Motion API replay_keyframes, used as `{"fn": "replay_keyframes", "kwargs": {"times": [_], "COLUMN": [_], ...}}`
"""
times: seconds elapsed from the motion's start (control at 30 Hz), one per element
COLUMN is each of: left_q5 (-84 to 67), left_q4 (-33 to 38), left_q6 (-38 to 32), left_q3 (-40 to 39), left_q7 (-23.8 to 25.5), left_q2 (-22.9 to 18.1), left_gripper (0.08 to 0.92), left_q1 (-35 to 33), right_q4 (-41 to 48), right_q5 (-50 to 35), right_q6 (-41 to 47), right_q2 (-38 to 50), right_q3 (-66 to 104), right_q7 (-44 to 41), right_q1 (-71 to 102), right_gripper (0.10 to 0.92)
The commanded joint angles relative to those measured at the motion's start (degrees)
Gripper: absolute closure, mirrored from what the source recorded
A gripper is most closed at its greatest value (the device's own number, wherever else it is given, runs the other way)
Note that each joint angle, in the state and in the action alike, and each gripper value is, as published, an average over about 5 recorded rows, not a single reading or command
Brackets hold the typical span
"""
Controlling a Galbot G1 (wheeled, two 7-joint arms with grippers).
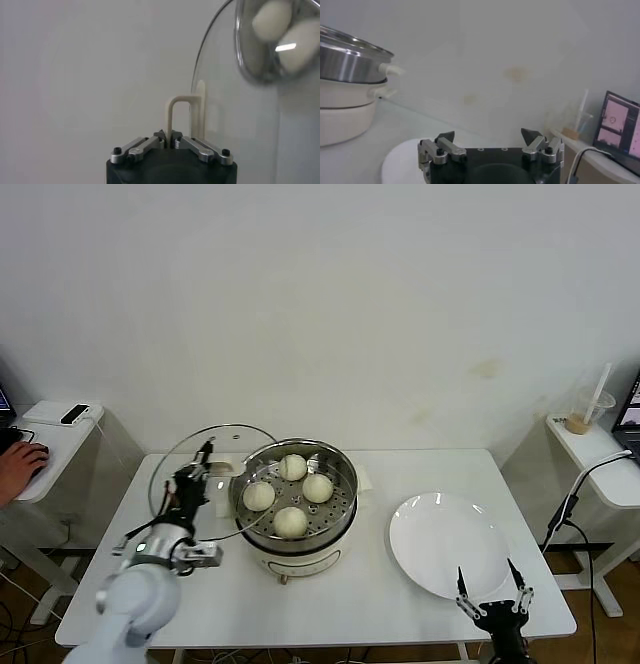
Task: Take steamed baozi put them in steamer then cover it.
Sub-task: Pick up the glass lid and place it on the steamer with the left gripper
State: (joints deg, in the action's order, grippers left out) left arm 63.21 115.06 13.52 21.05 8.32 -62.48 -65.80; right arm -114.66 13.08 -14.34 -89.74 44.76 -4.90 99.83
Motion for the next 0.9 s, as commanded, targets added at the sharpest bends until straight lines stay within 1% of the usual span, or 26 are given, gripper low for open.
{"fn": "replay_keyframes", "kwargs": {"times": [0.03, 0.23, 0.47, 0.63, 0.9], "left_q5": [12.0, 15.5, 17.9, 19.1, 19.5], "left_q4": [-4.4, -7.3, -10.9, -12.2, -12.4], "left_q6": [2.5, 2.9, 3.2, 3.1, 3.0], "left_q3": [-12.0, -13.2, -13.7, -14.0, -14.4], "left_q7": [4.4, 5.7, 7.1, 7.5, 7.9], "left_q2": [-9.5, -14.2, -17.6, -18.8, -19.2], "left_gripper": [0.855, 0.855, 0.855, 0.855, 0.855], "left_q1": [10.1, 11.0, 11.6, 11.5, 10.5], "right_q4": [0.9, 1.2, 1.7, 1.9, 2.1], "right_q5": [0.7, 1.5, 2.4, 2.6, 2.5], "right_q6": [0.6, 0.6, 0.7, 0.7, 0.7], "right_q2": [0.2, 0.1, -0.2, -0.2, -0.1], "right_q3": [-1.3, -2.1, -2.8, -2.9, -2.8], "right_q7": [-0.3, -0.2, -0.1, -0.1, -0.1], "right_q1": [-0.4, -0.9, -1.3, -1.5, -1.6], "right_gripper": [0.203, 0.203, 0.203, 0.203, 0.203]}}
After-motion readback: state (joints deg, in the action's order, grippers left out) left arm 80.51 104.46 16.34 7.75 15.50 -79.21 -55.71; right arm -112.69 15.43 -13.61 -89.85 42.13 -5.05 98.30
